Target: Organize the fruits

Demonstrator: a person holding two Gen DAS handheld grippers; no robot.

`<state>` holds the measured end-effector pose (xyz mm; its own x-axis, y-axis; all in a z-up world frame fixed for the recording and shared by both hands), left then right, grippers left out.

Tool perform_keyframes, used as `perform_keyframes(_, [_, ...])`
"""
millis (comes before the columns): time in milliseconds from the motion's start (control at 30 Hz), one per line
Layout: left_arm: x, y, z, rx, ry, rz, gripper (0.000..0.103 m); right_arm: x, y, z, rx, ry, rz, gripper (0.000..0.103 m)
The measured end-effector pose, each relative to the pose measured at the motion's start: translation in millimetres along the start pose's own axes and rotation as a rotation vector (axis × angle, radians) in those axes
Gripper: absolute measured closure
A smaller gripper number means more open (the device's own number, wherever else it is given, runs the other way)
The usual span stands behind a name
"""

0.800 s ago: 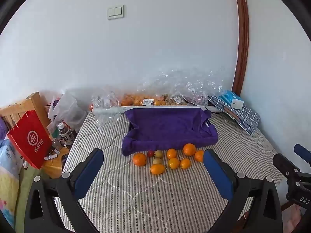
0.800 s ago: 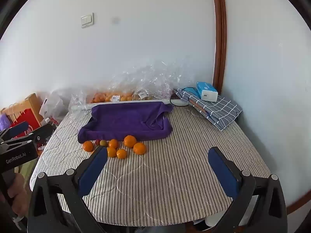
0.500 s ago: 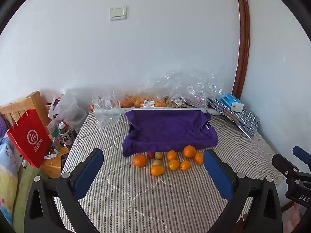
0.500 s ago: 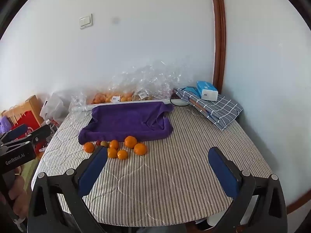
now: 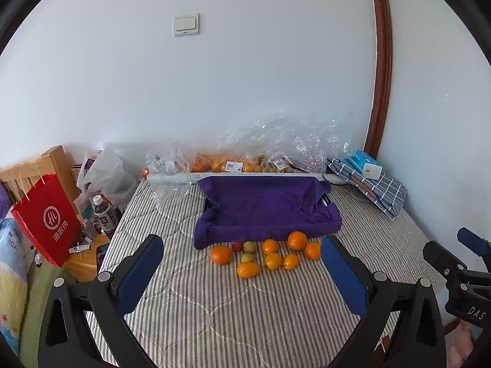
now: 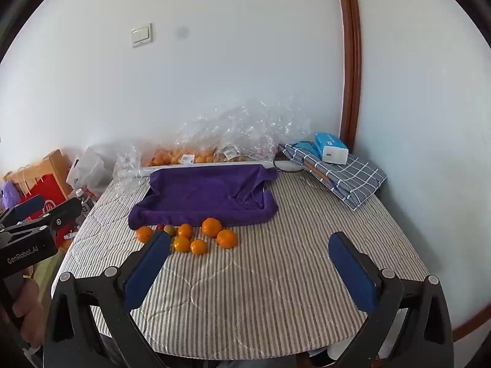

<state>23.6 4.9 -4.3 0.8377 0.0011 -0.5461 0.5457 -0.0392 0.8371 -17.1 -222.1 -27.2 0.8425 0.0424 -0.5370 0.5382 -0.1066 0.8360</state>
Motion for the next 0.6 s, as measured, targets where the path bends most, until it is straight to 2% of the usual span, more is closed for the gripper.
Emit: perform_keyframes(600, [3.9,-5.9,5.1,0.003,-0.003,-0.001,0.0,-0.5,1.2,4.0,0.01,0.001,0.005,0.001])
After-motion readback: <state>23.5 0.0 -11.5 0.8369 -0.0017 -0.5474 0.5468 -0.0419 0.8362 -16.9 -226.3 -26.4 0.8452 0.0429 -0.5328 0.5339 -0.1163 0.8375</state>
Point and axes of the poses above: each gripper's, at about its wrist camera, not at the fingertips, and x roughly the way its jaws point, z to its right, y to its top, the point moved 3 cm from there along x, roughly the way its jaws point, and after that the axes turned 3 degrees about x, right-handed, at the moved point
